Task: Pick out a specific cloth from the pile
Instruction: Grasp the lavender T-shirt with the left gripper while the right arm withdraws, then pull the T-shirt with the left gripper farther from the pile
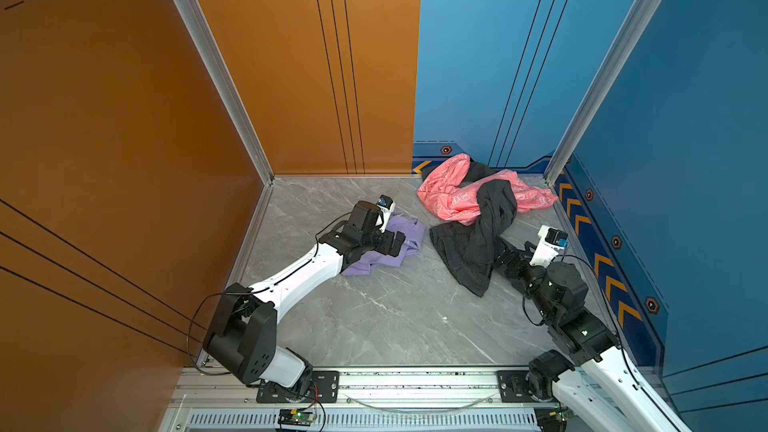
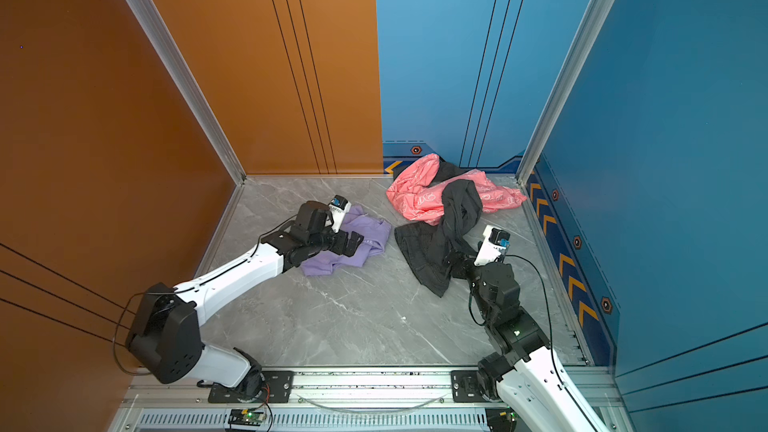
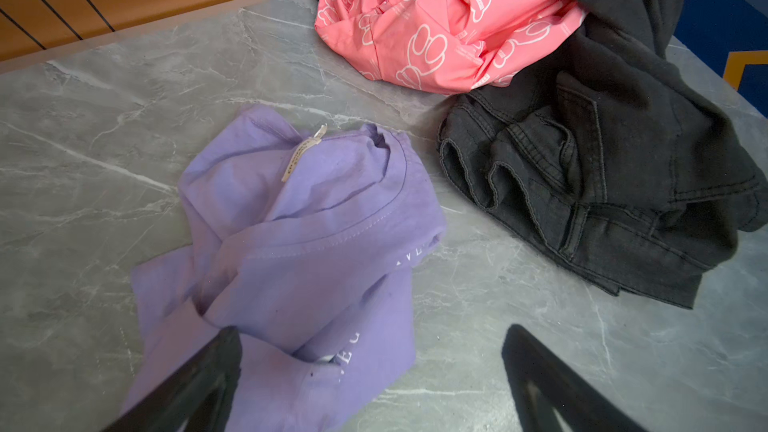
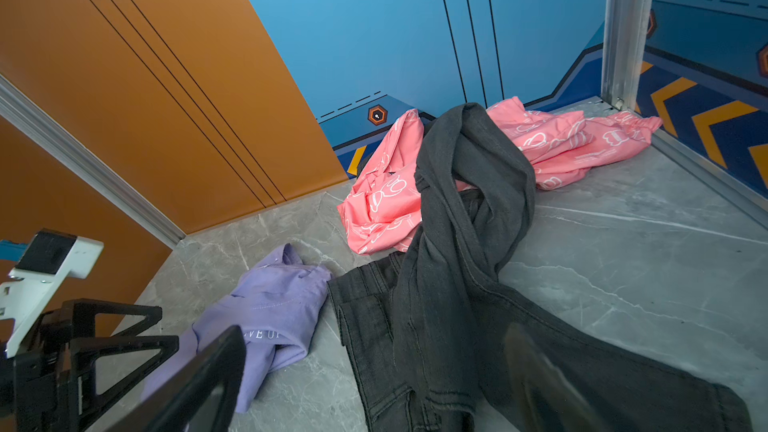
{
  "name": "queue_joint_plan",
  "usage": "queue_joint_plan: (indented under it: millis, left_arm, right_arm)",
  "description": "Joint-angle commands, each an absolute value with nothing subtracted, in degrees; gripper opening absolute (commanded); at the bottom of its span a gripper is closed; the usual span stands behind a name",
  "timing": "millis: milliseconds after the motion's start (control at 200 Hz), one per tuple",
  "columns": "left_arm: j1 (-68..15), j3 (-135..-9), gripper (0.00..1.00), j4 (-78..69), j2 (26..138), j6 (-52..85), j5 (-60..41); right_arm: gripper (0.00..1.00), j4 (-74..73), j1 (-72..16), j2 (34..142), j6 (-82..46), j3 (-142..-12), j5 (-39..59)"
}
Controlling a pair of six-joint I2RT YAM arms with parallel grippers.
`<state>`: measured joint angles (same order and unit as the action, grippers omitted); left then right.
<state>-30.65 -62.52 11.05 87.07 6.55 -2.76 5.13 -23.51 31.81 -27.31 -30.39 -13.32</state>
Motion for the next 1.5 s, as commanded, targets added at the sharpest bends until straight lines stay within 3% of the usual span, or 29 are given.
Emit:
queue_joint_plan:
  millis: [0,405,435,666,726,906,1036,1271,1497]
  left_arm:
    - [-31.2,-66.3,0.99,15.1,91.1,8.5,-0.1]
    - [-31.6,-77.5,0.87,22.4,107.8,16.5,2.0]
    - [-31.6,-77.9,0.80,22.7,108.8,17.1,1.7]
    - [-31.0,-79.7,0.55,24.4,113.0,19.9,1.1]
    - [-30.8,-79.3,0.44,24.3,113.0,19.9,1.1]
    - [-29.3,-77.3,0.13,23.1,110.1,19.3,1.7]
    - [-27.4,-75.4,0.00,21.3,105.0,18.4,2.6]
    - [-20.7,-77.1,0.00,21.1,96.3,15.9,3.7]
    - [-12.7,-87.3,0.00,24.3,95.1,12.7,2.5]
  right_arm:
    - [0.98,6.5,-22.6,31.6,-28.7,-30.1,-12.2]
    - [0.98,8.1,-21.2,30.2,-28.9,-29.3,-11.6]
    - [0.98,8.1,-21.1,30.4,-28.9,-29.3,-11.5]
    - [0.98,8.0,-20.4,30.9,-29.3,-29.4,-10.6]
    - [0.98,8.0,-20.2,30.8,-29.2,-29.4,-10.6]
    - [0.98,8.0,-19.7,31.0,-29.5,-29.4,-10.2]
    - [0.98,8.0,-19.5,31.3,-29.6,-29.4,-9.9]
    - [0.98,7.0,-19.1,32.2,-29.5,-29.8,-9.3]
    - [0.98,5.9,-18.9,34.0,-29.7,-30.6,-8.2]
